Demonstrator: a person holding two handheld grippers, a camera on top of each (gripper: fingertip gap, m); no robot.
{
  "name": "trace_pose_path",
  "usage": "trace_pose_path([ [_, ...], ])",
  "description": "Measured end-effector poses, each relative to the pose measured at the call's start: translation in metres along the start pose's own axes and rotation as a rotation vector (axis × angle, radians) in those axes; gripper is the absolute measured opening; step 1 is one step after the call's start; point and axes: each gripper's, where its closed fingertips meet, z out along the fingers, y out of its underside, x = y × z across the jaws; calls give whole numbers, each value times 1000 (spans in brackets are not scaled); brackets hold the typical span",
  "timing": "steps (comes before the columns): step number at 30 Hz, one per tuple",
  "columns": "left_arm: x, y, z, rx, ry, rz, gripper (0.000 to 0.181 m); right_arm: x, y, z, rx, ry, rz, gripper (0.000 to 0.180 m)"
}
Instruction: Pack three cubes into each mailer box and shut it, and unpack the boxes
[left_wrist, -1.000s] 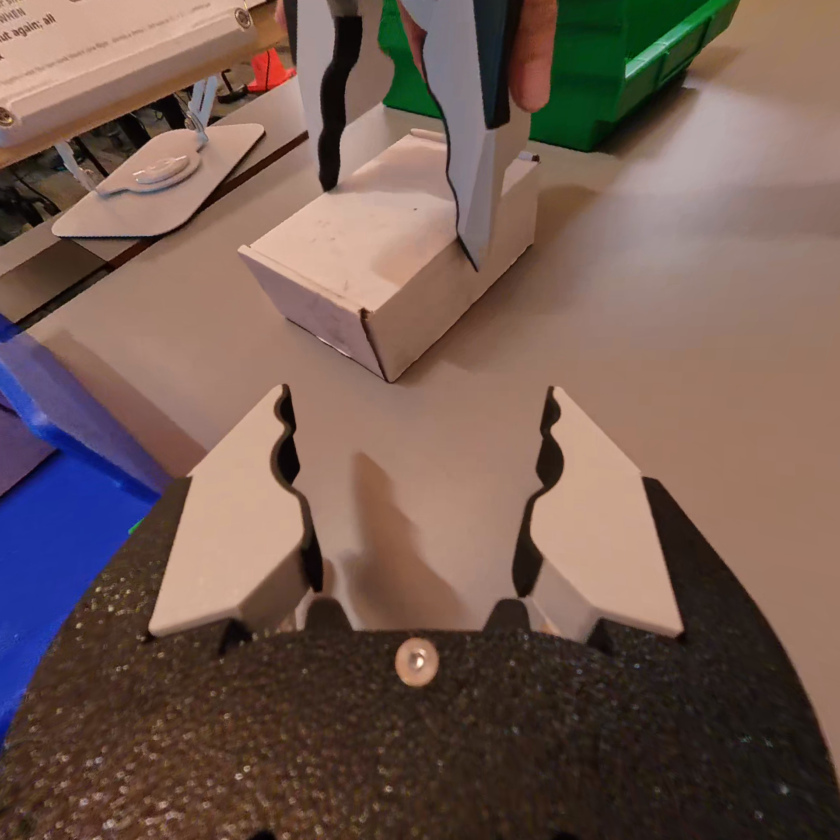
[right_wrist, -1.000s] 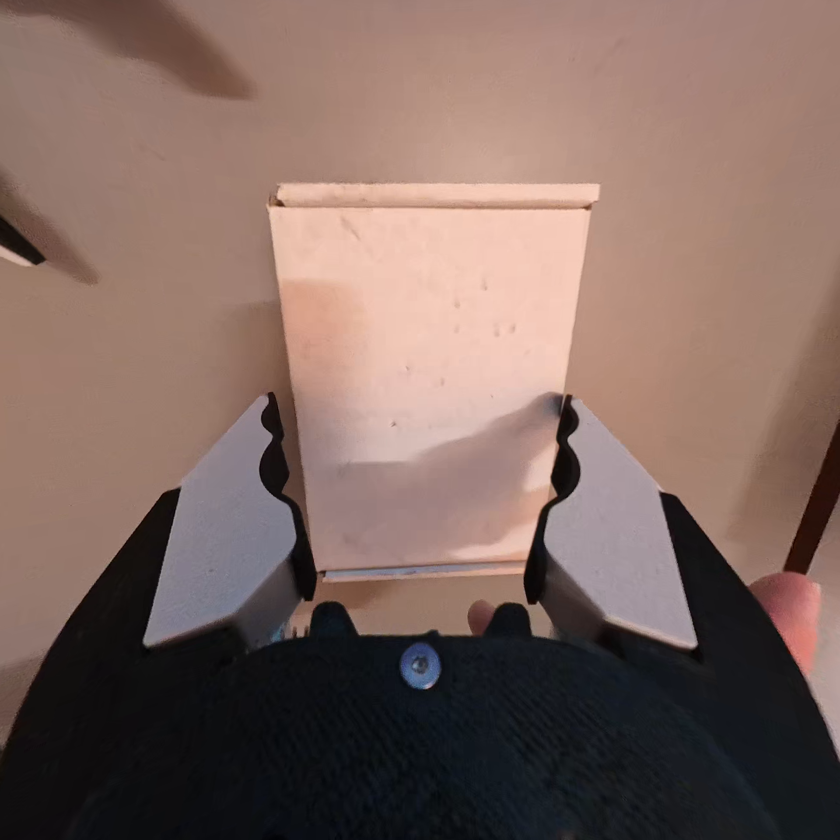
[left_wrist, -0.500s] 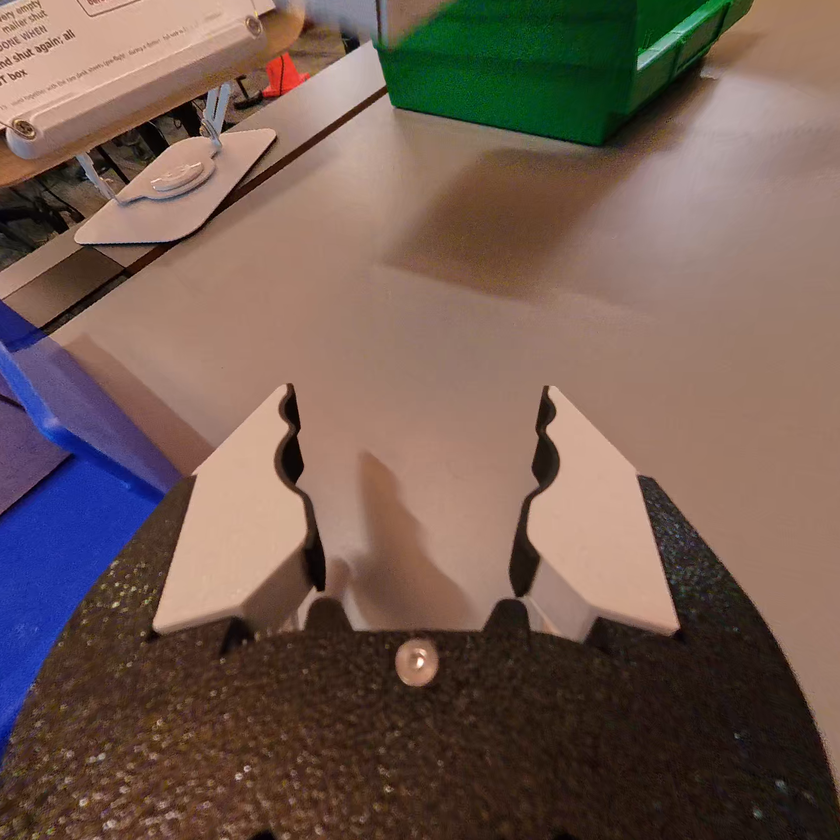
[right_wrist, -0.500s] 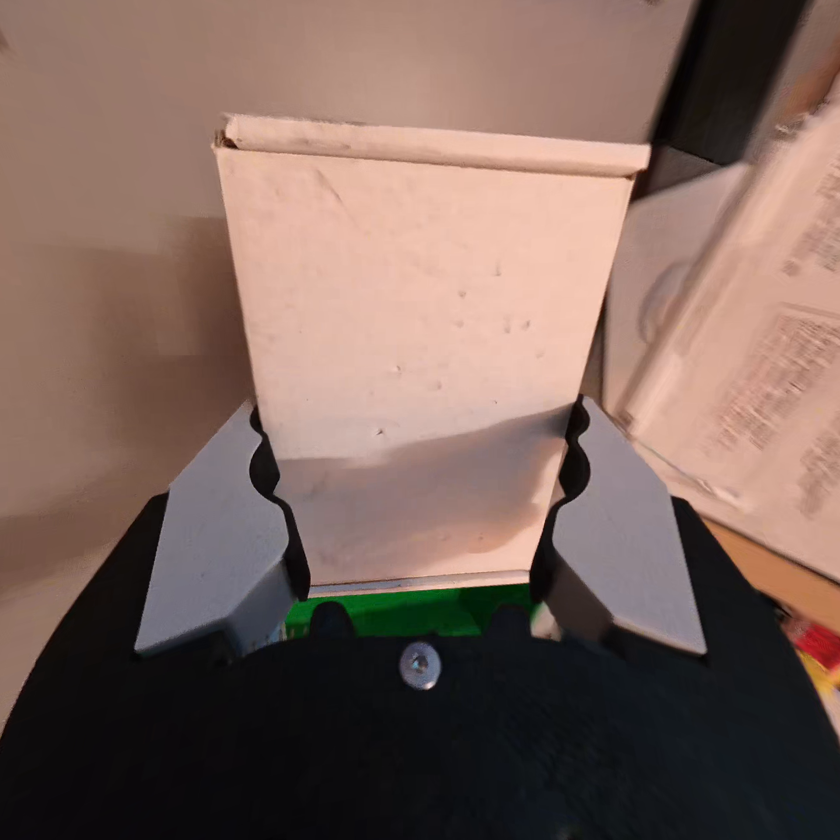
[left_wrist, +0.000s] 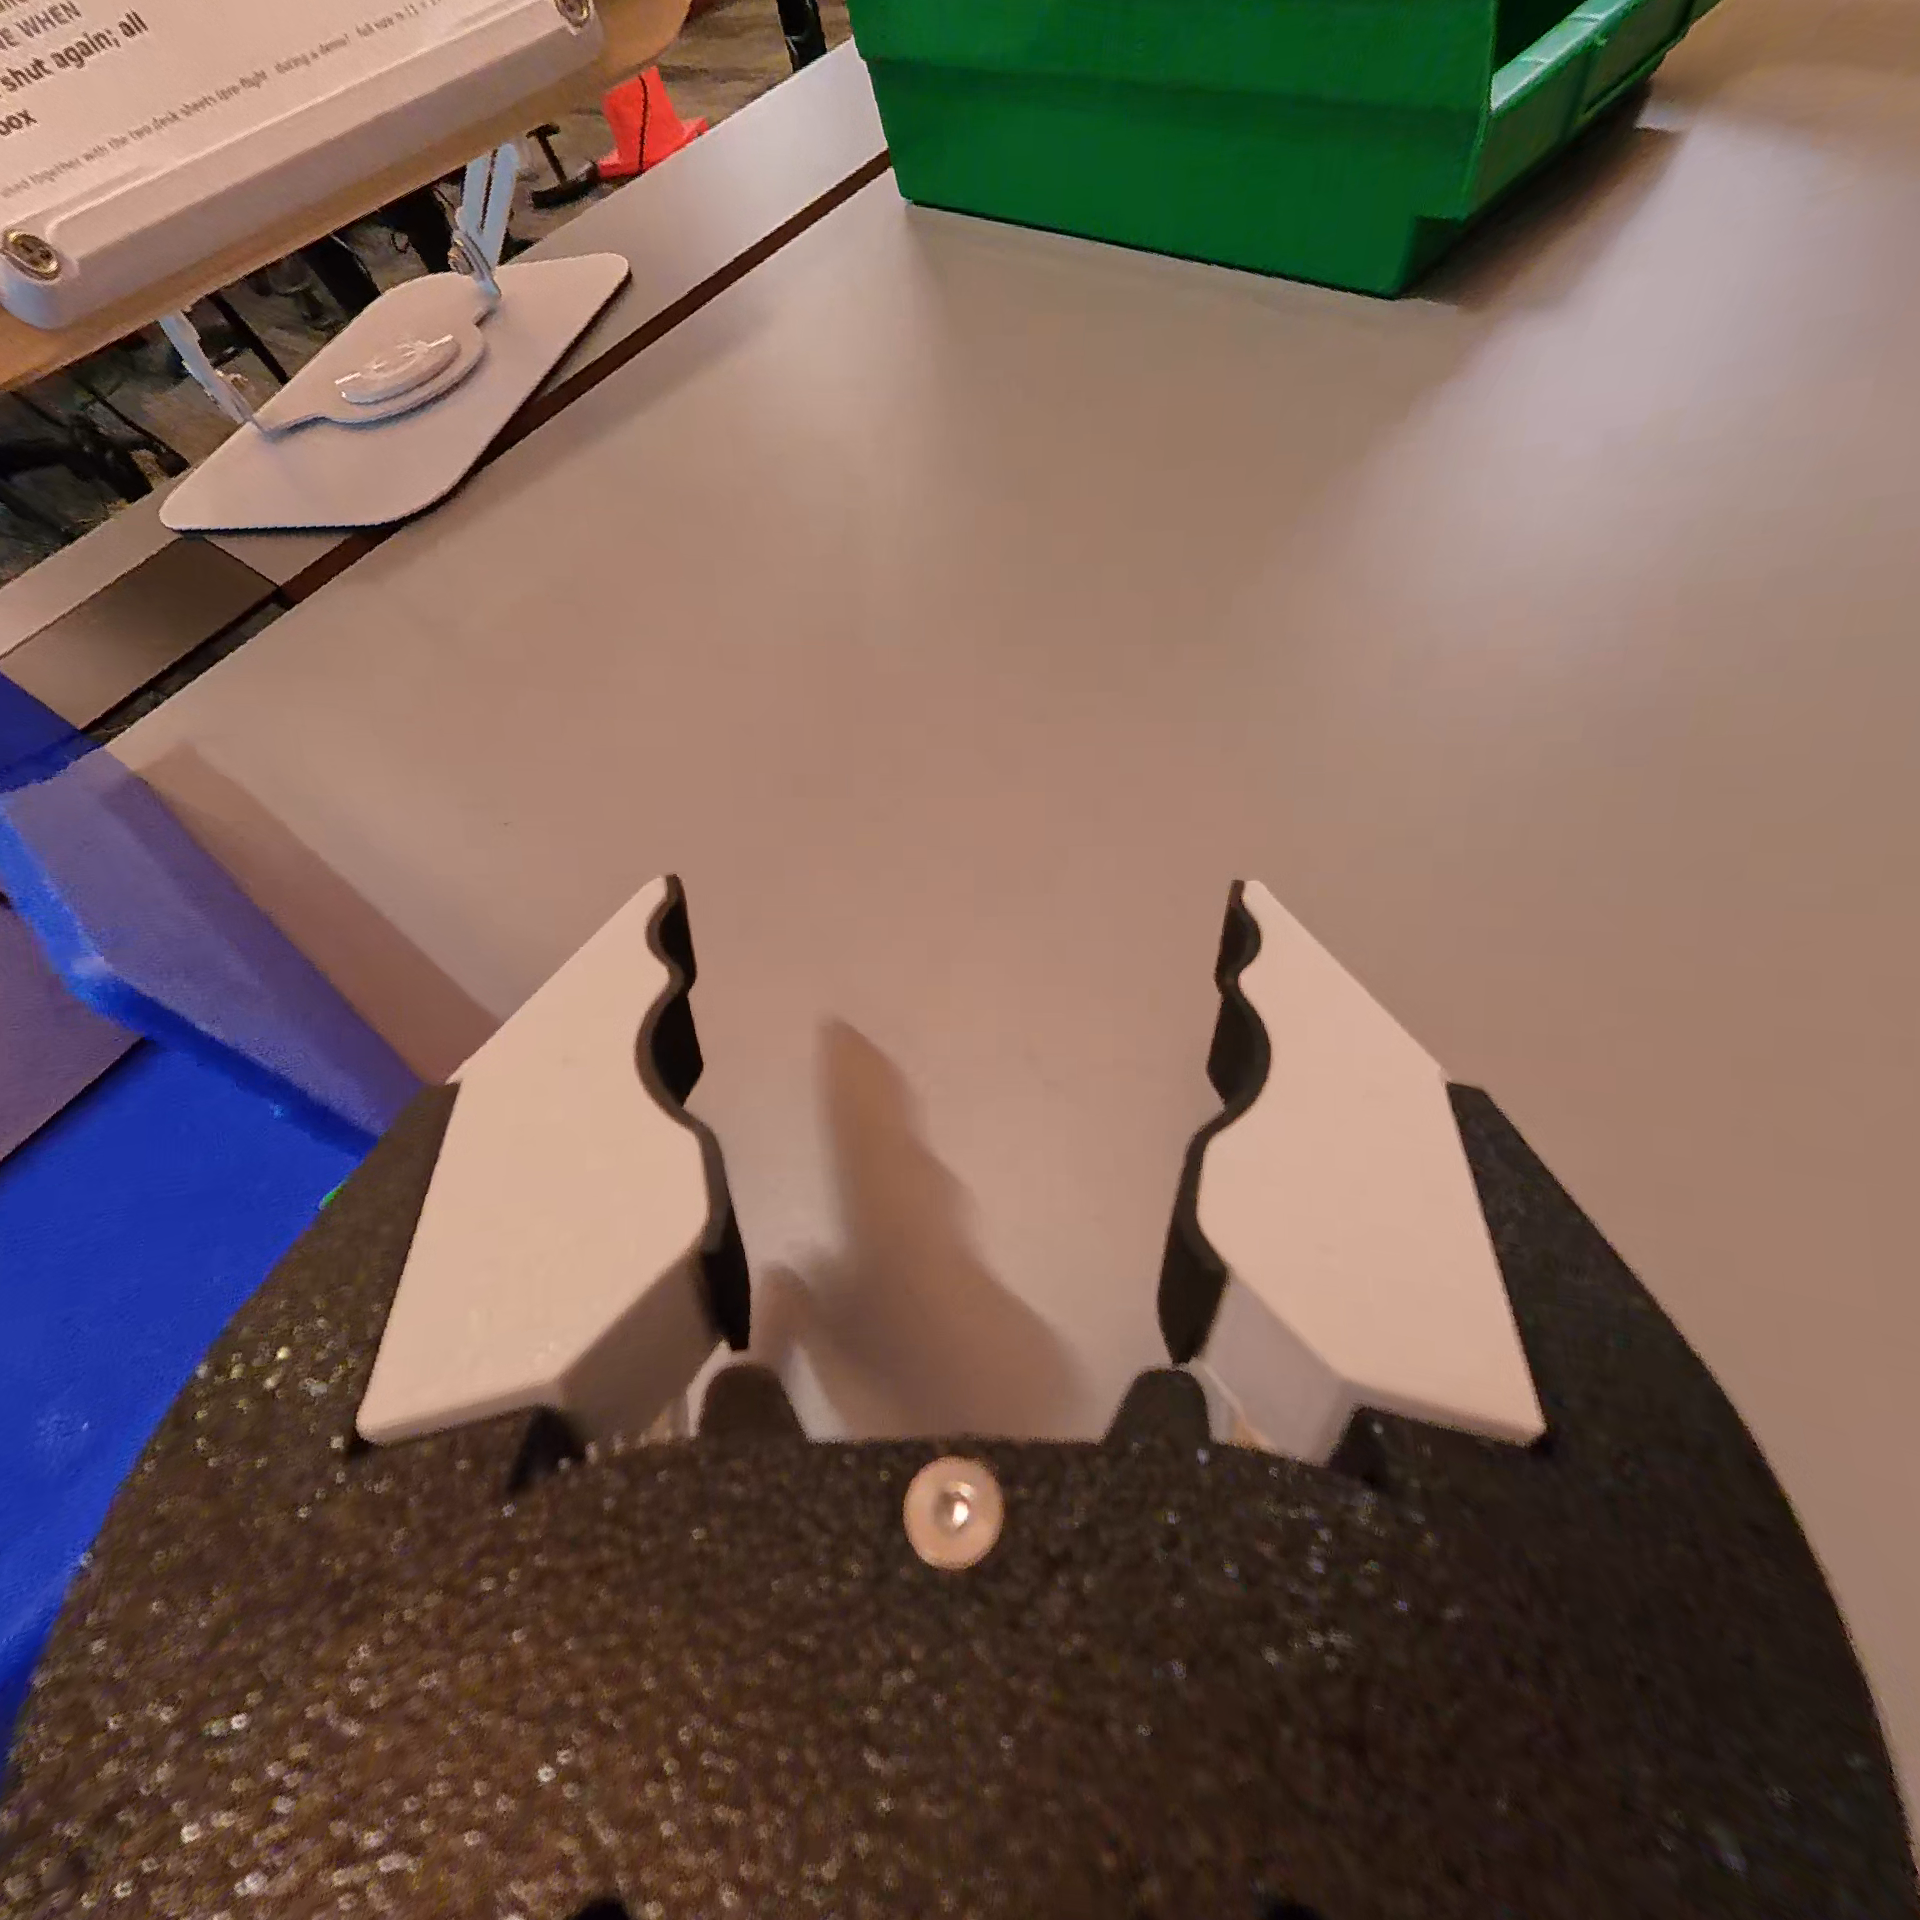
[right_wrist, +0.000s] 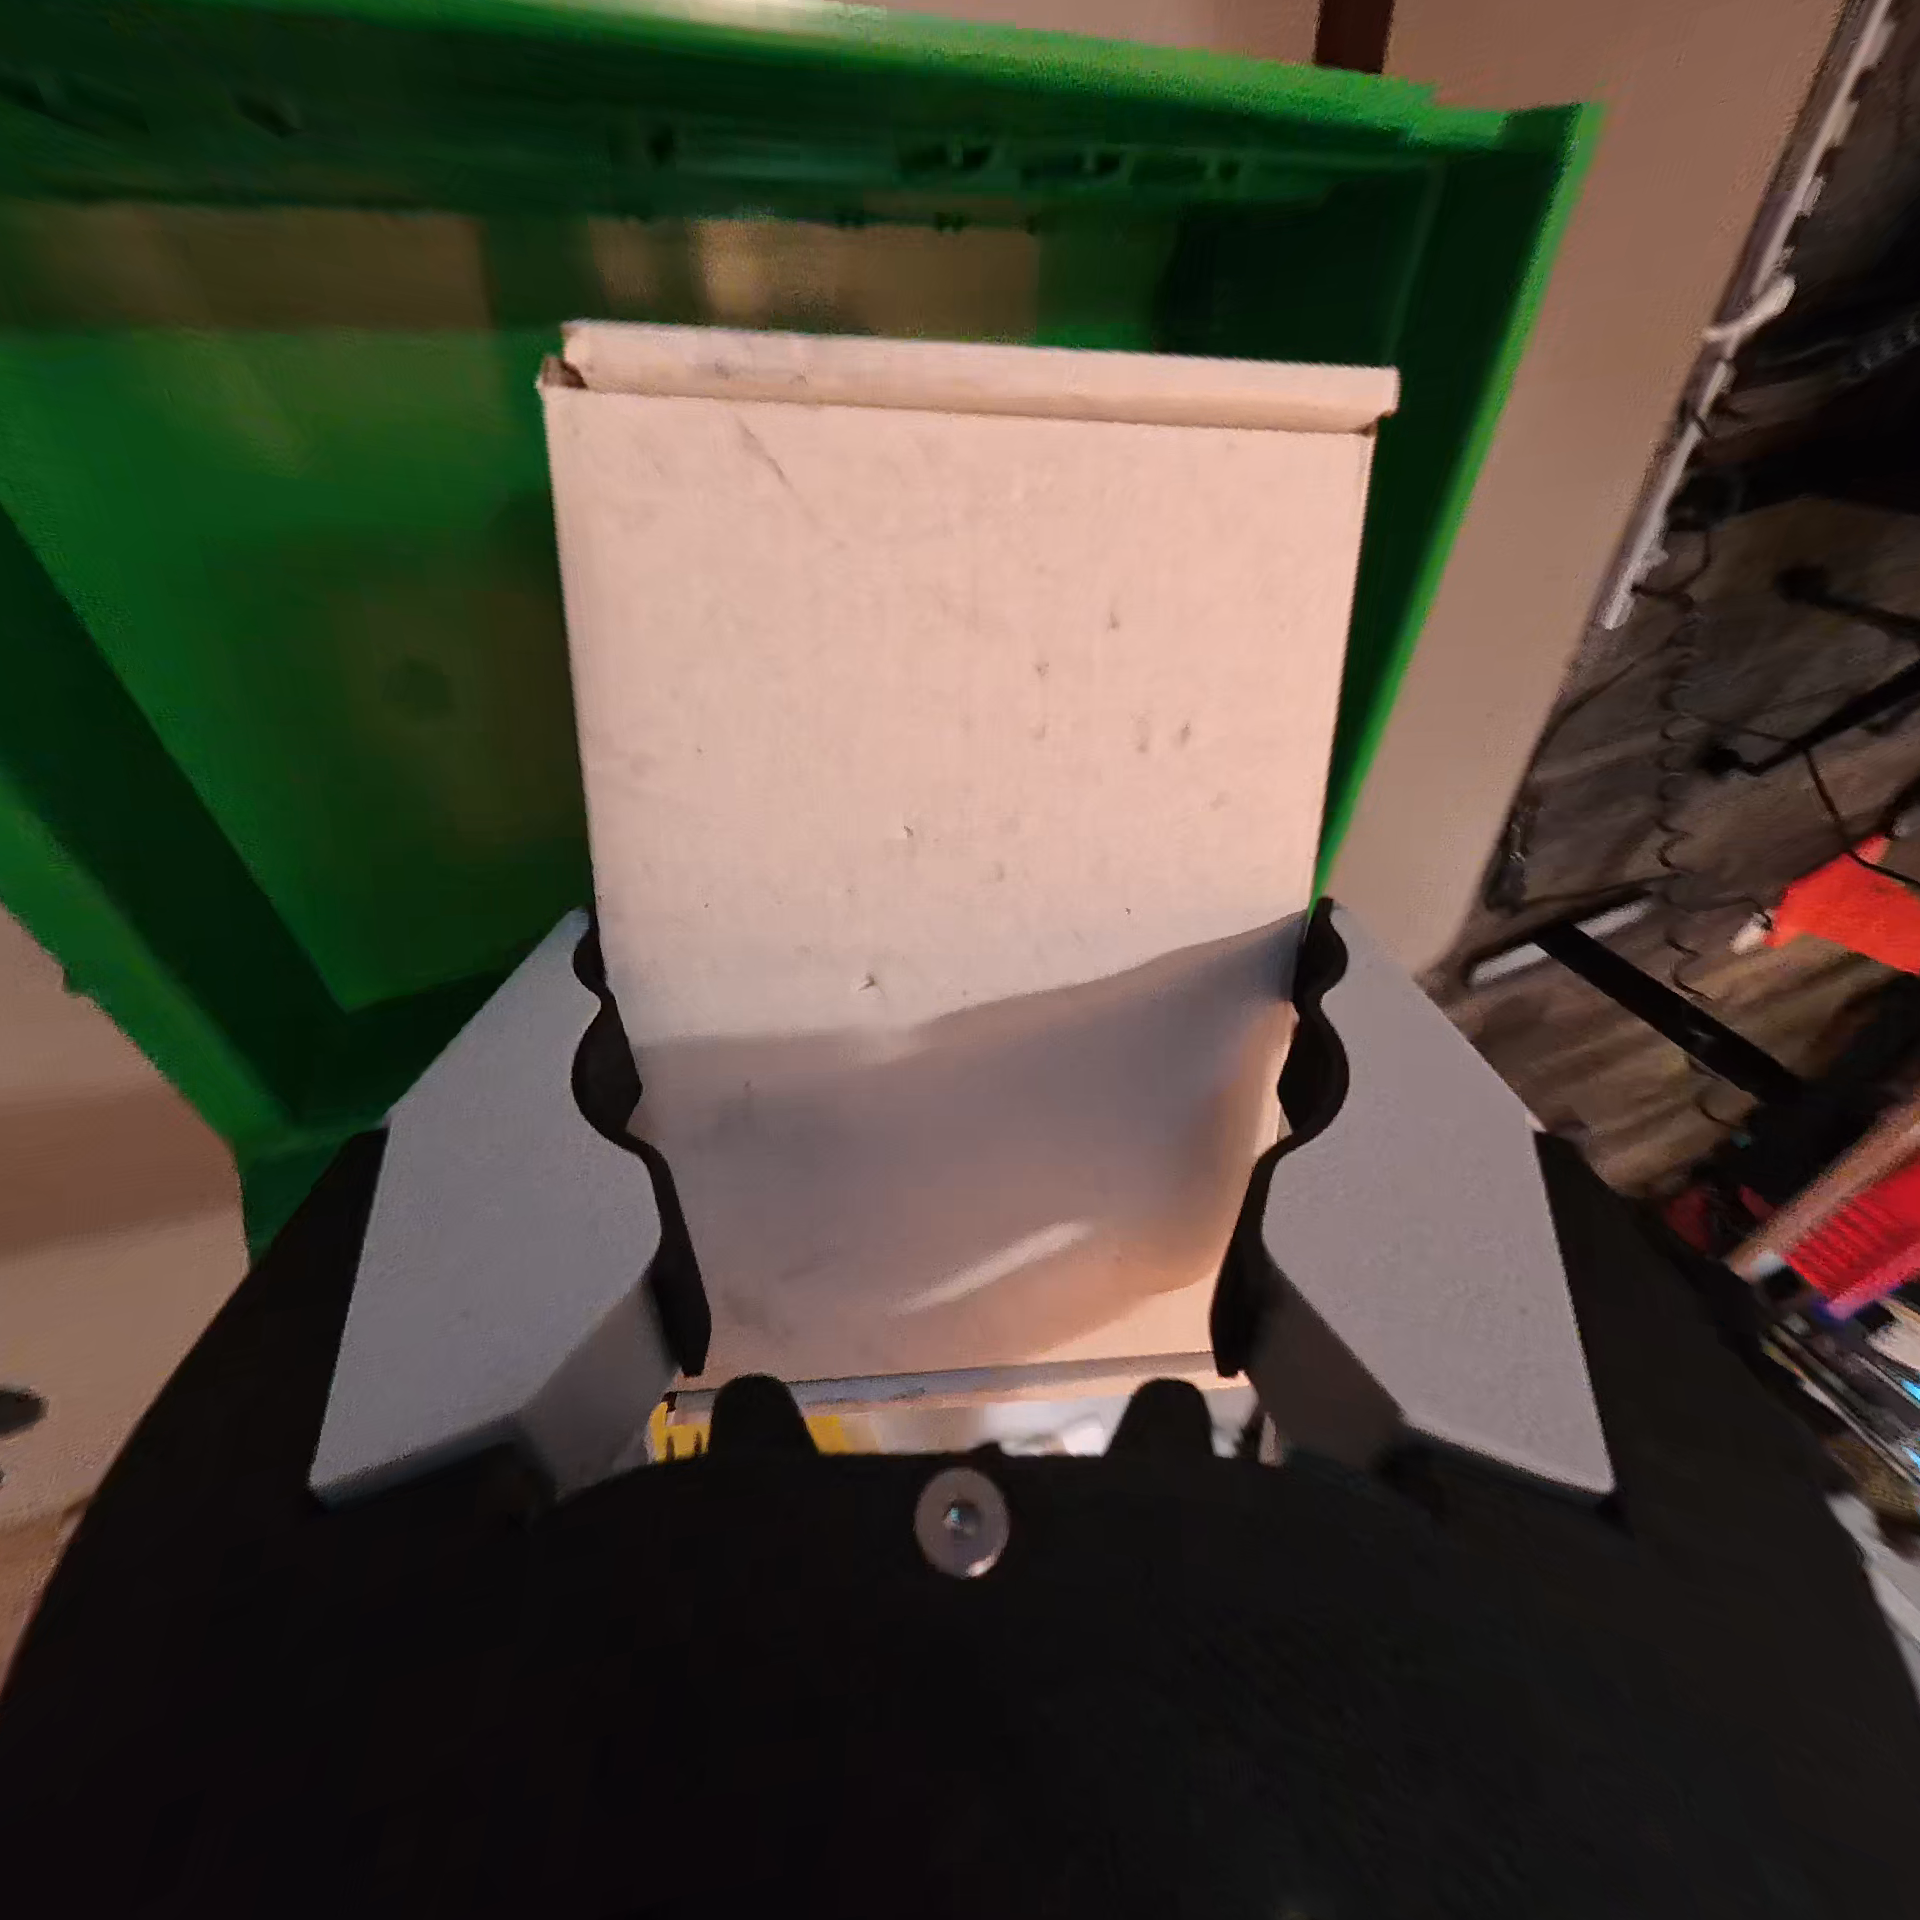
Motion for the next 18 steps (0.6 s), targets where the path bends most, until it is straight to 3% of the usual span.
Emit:
trace_pose_path([
  [3,0,2,1,-14,-5,7,98,-2,-11,30,81,-36,24,127],
  [9,-1,1,1,-11,-8,3,96,0,-9,74,48,-72,-28,127],
  [18,0,3,3,-26,15,-18,96,-1,-5,105,-24,-132,-79,128],
])
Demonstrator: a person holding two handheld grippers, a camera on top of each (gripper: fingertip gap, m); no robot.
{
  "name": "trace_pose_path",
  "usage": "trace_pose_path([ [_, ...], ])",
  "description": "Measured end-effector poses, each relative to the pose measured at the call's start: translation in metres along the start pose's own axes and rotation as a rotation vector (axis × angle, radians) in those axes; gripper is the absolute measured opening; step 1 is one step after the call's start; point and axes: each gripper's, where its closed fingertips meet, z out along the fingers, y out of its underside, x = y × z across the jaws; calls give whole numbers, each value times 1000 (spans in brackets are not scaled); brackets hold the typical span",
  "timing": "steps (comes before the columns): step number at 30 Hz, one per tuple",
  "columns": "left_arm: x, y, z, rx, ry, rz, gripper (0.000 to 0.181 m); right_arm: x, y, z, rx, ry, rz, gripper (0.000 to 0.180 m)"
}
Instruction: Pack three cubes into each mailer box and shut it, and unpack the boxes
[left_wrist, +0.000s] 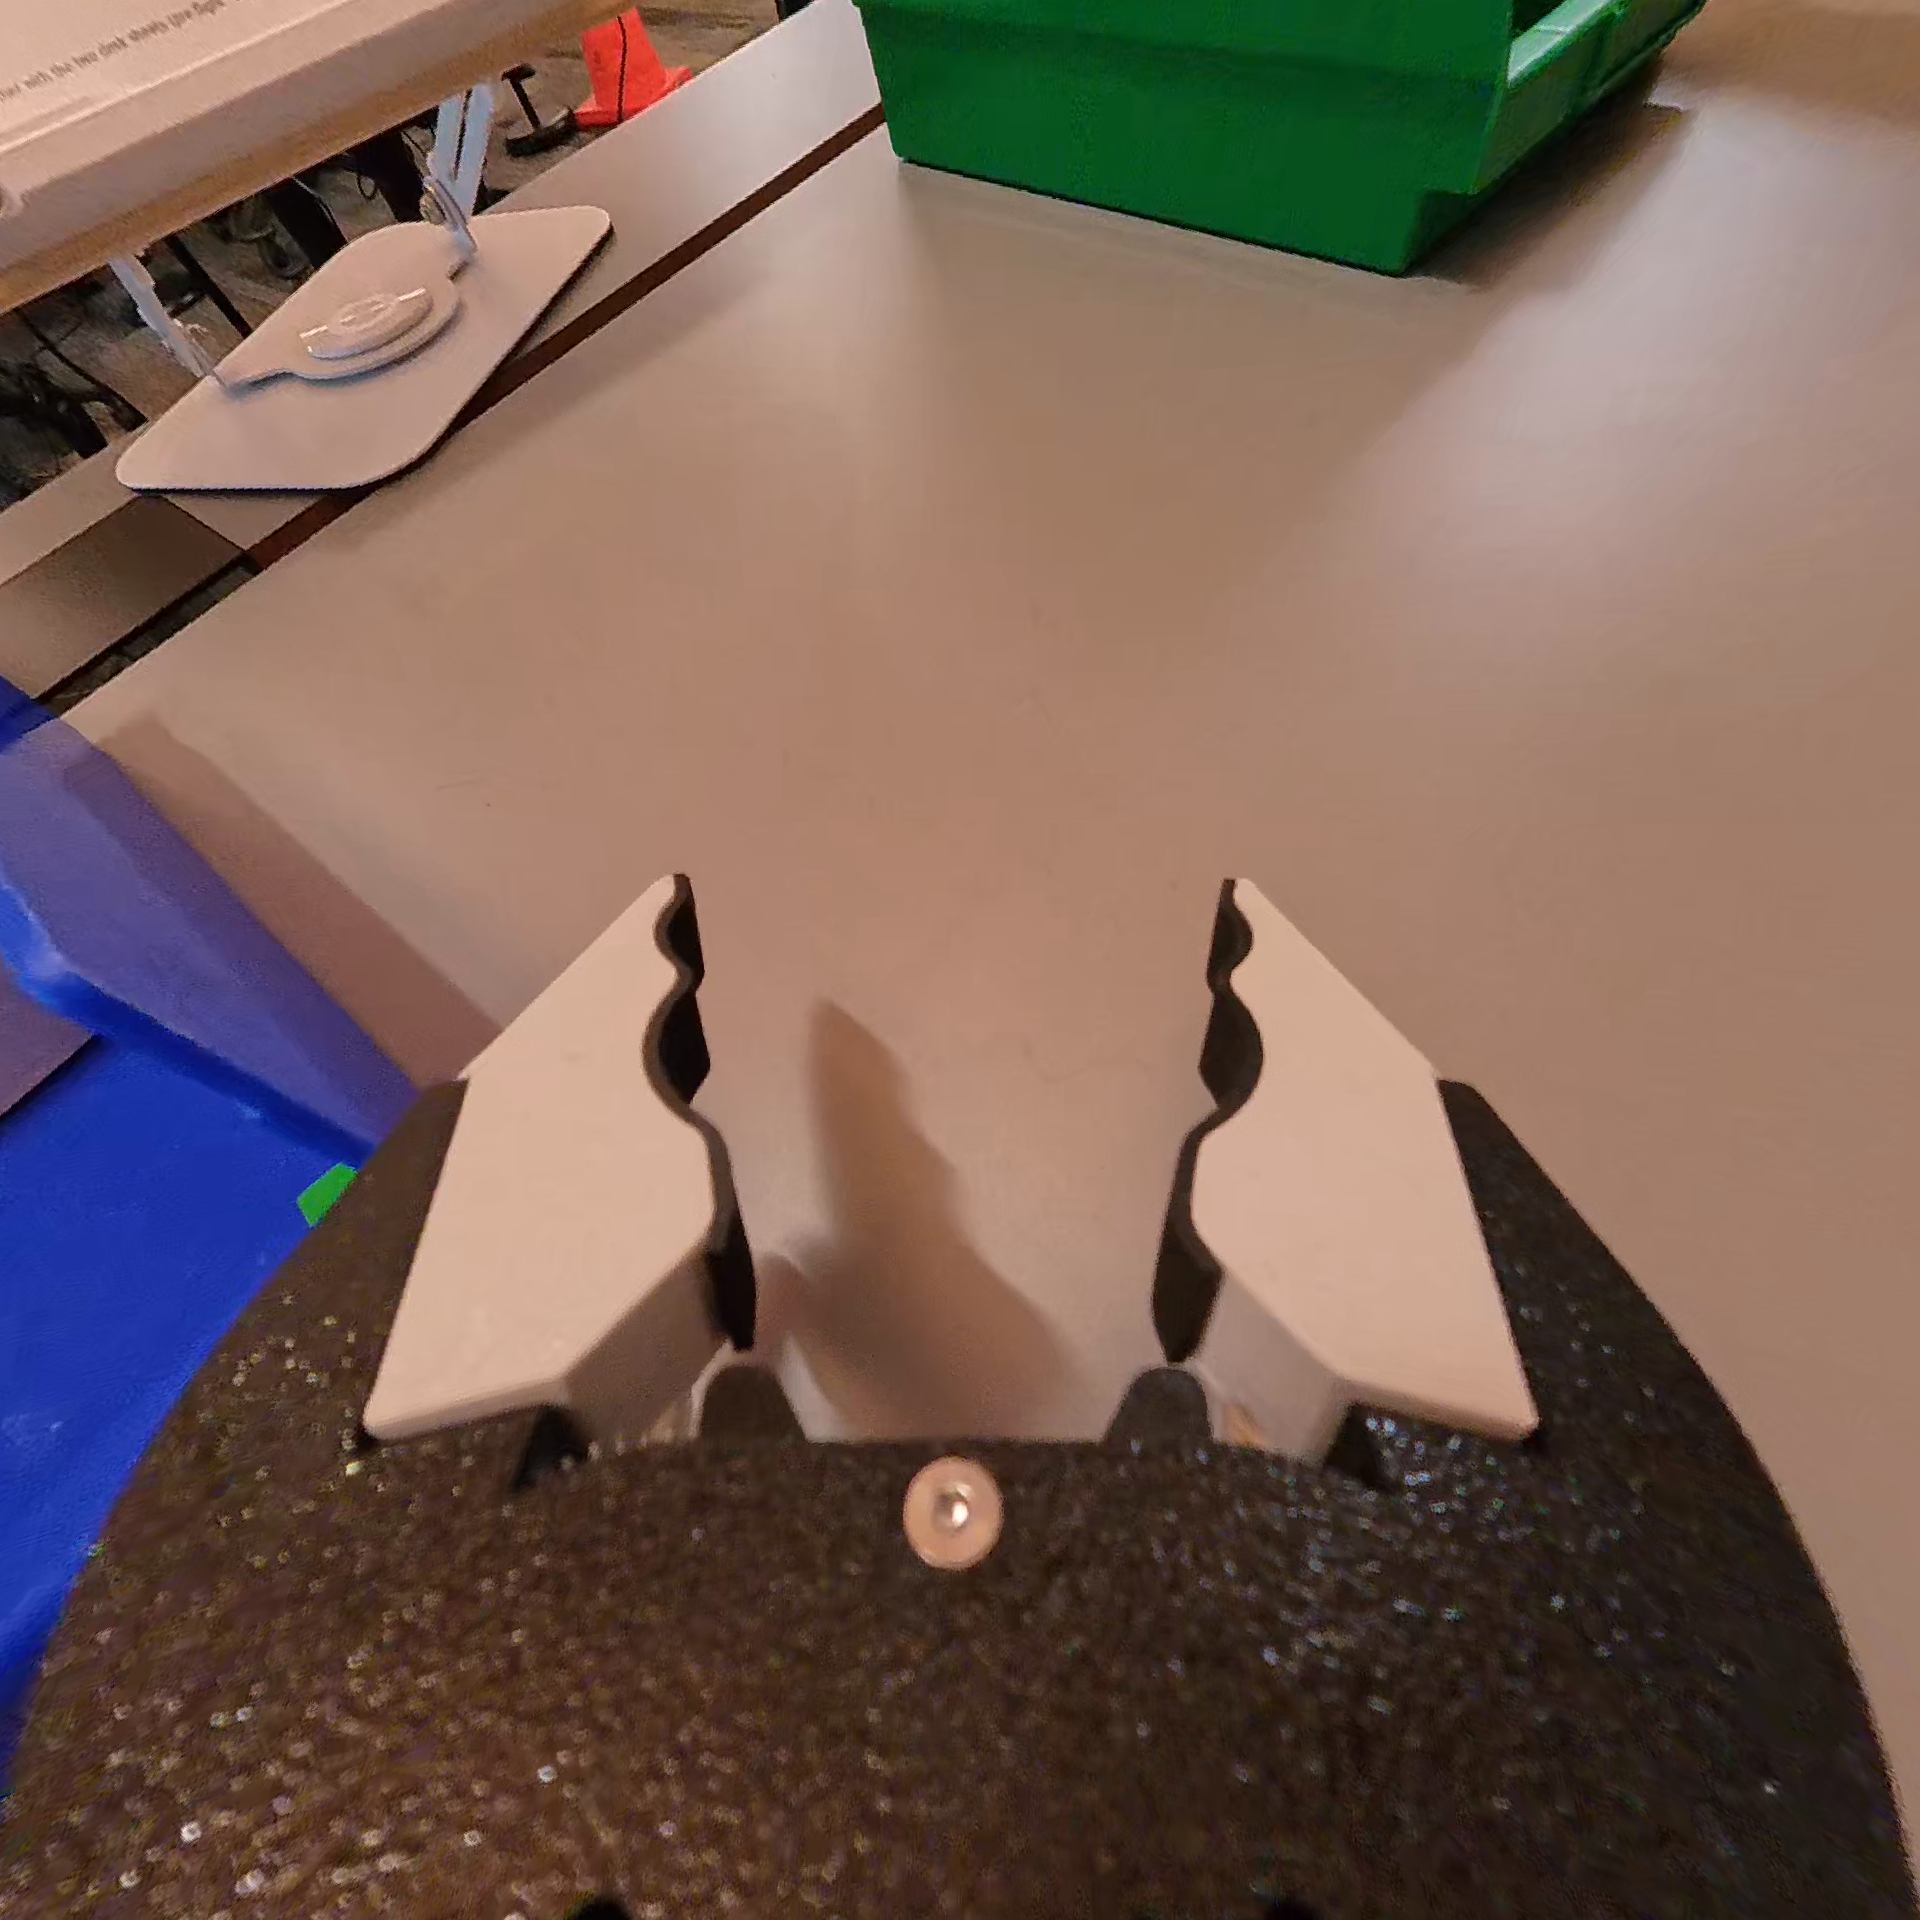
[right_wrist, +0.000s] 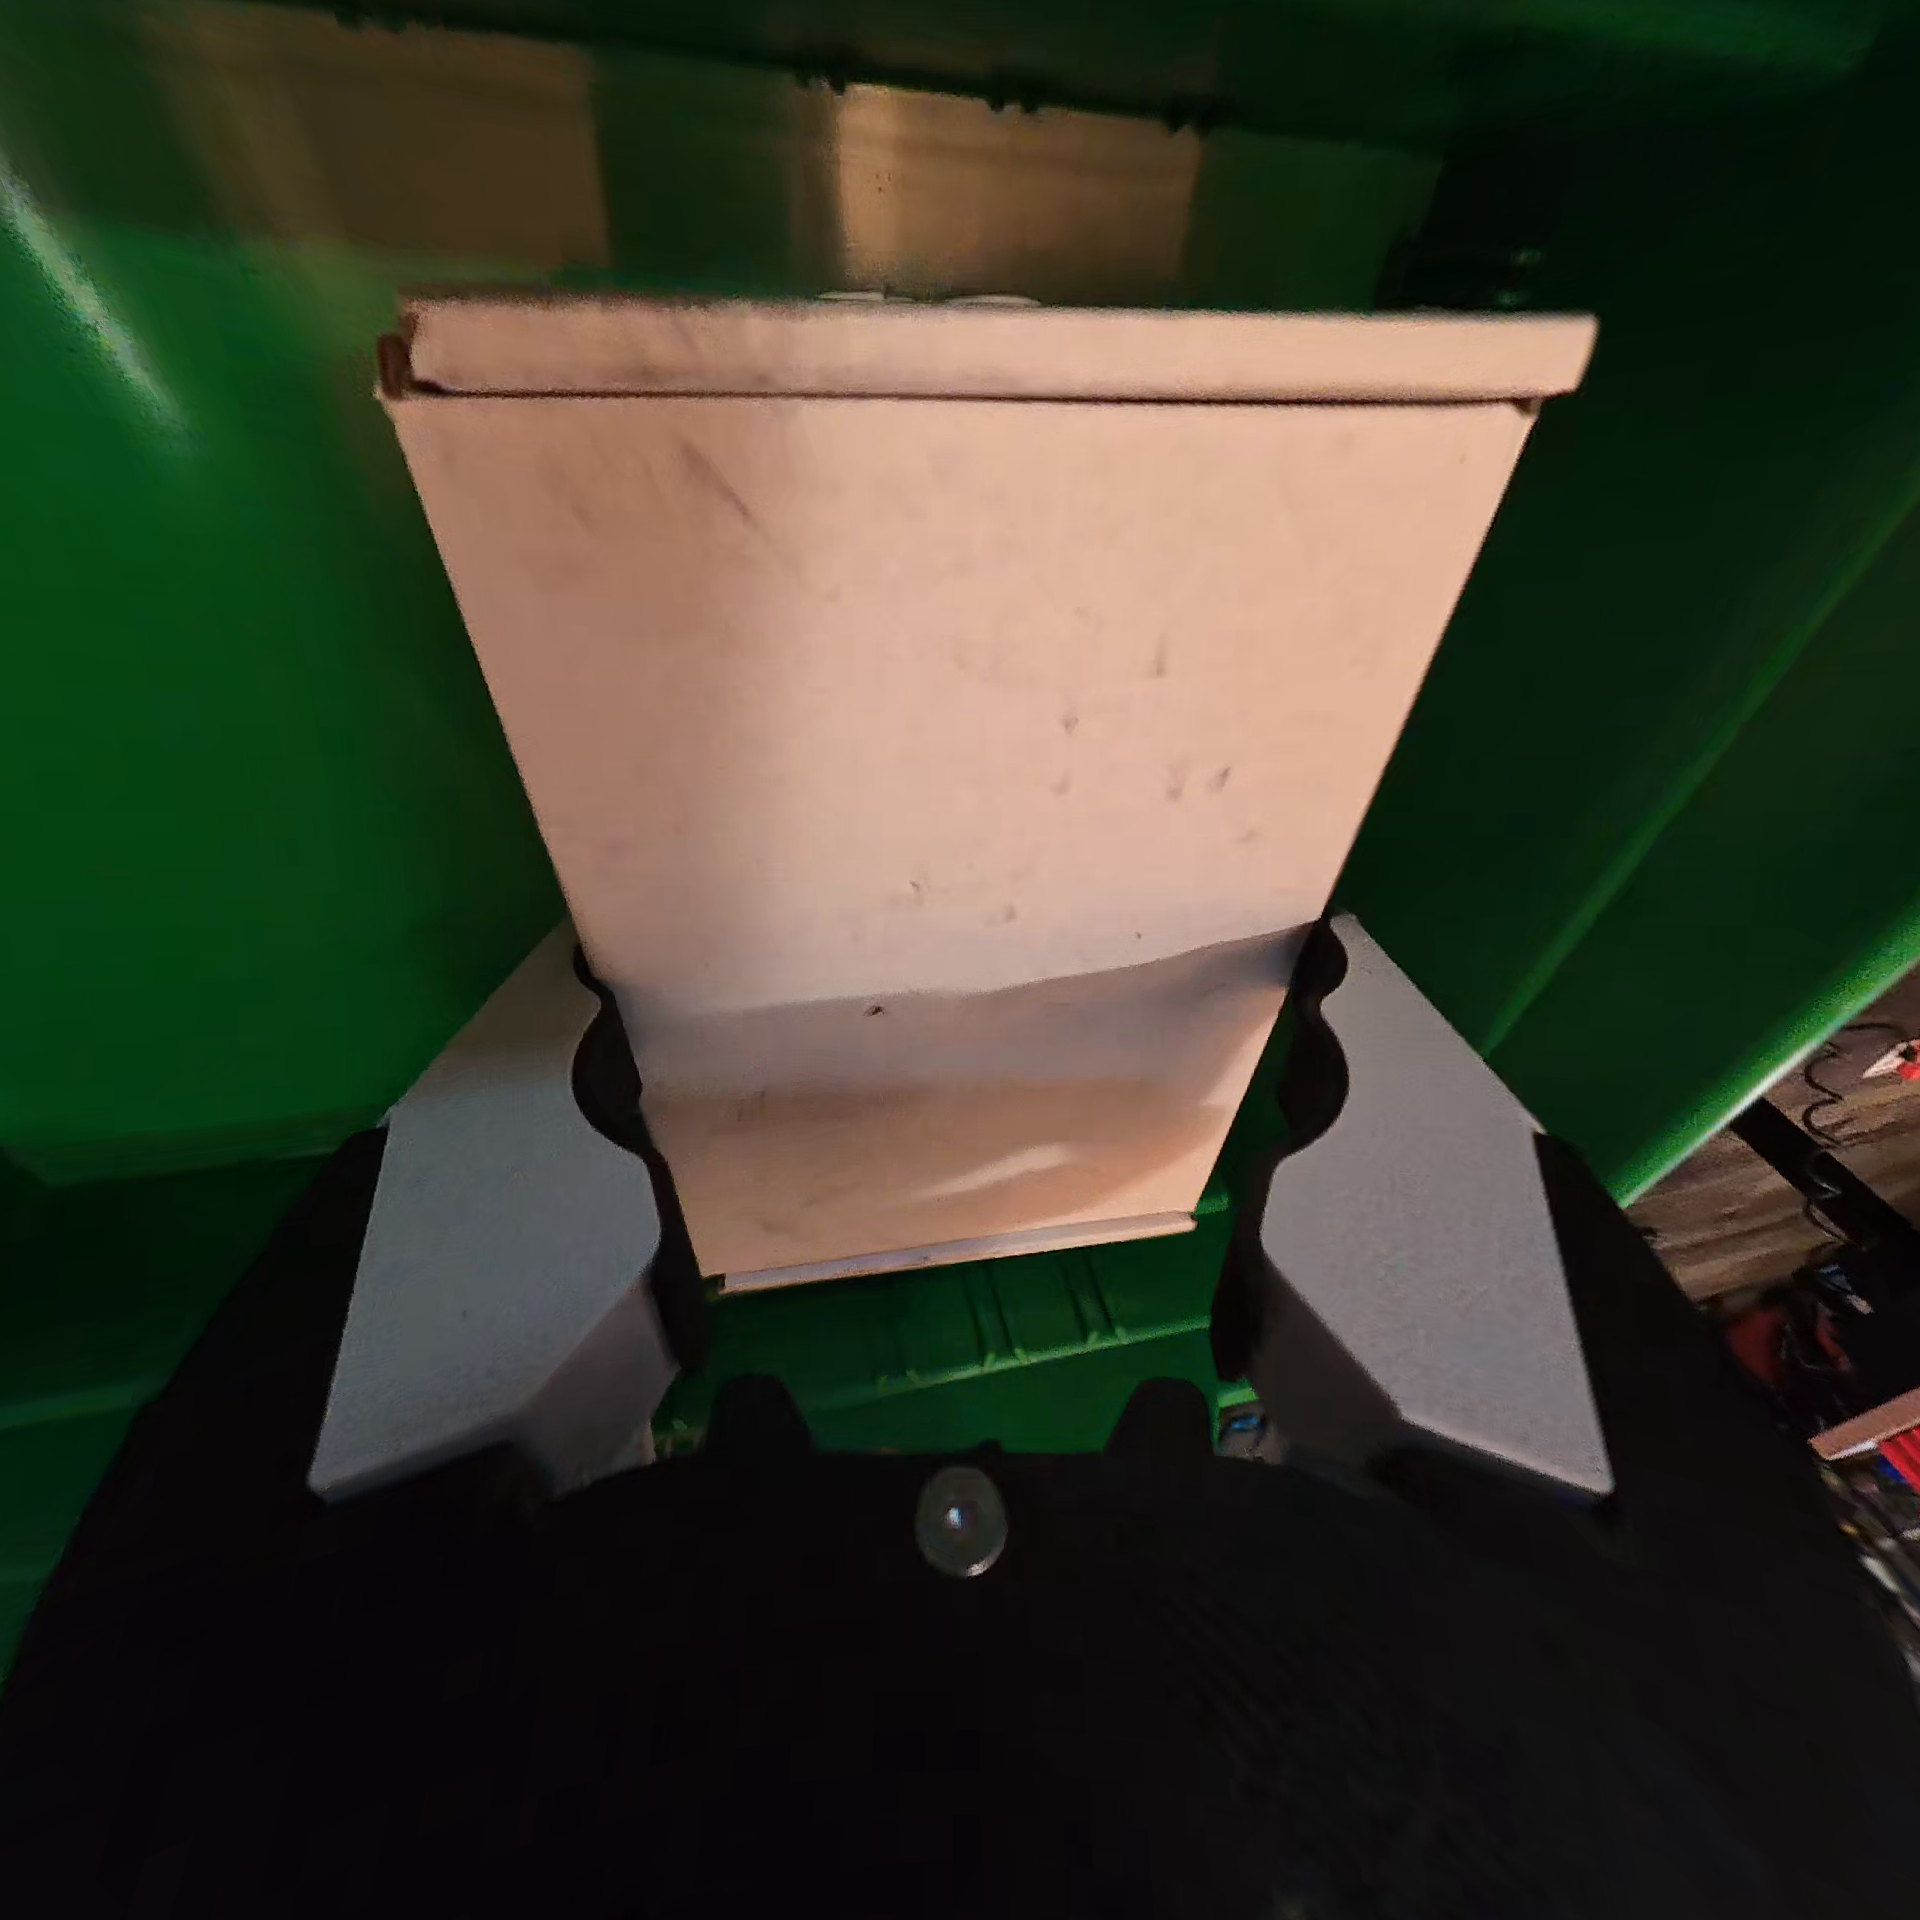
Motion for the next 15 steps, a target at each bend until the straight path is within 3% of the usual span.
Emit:
trace_pose_path([
  [4,0,1,1,-6,11,-13,96,0,5,1,-93,9,17,128],
  [8,1,-4,-3,33,15,-5,96,7,20,-14,-221,133,-3,129],
  [11,-3,-10,-18,81,14,-15,96,7,15,-53,-136,248,99,125],
  [15,-21,-38,-63,184,-12,-23,96,-10,-4,-125,121,493,267,117],
])
